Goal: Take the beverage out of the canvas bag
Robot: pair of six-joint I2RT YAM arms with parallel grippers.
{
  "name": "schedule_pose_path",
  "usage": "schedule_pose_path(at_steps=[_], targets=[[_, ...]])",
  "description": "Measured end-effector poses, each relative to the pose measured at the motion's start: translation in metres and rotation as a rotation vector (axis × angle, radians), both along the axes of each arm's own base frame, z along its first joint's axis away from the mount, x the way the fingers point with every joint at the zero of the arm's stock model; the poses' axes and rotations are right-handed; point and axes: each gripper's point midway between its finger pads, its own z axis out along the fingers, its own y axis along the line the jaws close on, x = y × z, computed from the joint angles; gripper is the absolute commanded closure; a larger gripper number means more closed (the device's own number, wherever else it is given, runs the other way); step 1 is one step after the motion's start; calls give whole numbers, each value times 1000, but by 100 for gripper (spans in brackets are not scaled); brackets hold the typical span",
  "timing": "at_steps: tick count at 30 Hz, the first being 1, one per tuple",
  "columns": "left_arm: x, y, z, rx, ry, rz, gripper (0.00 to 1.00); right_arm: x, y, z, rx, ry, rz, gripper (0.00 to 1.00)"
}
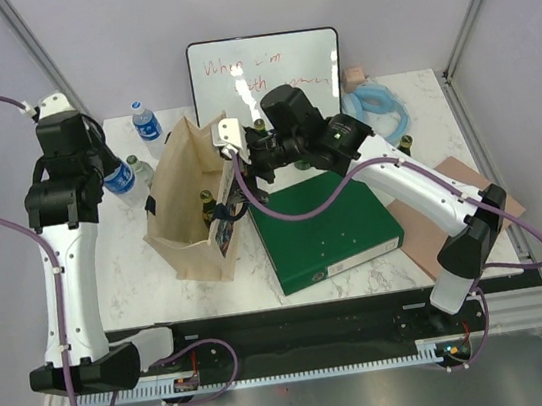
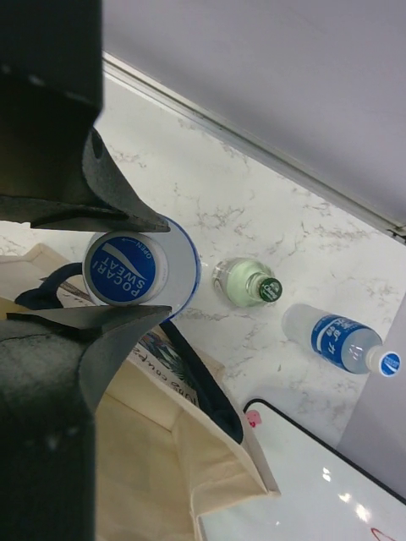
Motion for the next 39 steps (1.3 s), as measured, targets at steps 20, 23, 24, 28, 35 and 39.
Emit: schedule_pose_path(at_steps=[20, 23, 24, 28, 35, 39], targets=[[11, 53, -141, -127, 176, 144, 98, 2, -3, 2, 7, 10, -11, 2], [25, 63, -142, -103, 157, 153, 98, 1, -2, 2, 8, 12, -10, 2], [29, 66, -145, -95, 162, 154, 98, 1, -2, 1, 10, 16, -8, 2], [41, 76, -164, -69, 212, 158, 98, -2, -1, 1, 17, 37, 2, 2], [53, 84, -174, -57, 237, 154, 76, -6, 4, 6, 51, 75, 4, 2], [58, 85, -175, -56, 231, 152, 36, -5, 10, 7, 72, 110, -3, 2]])
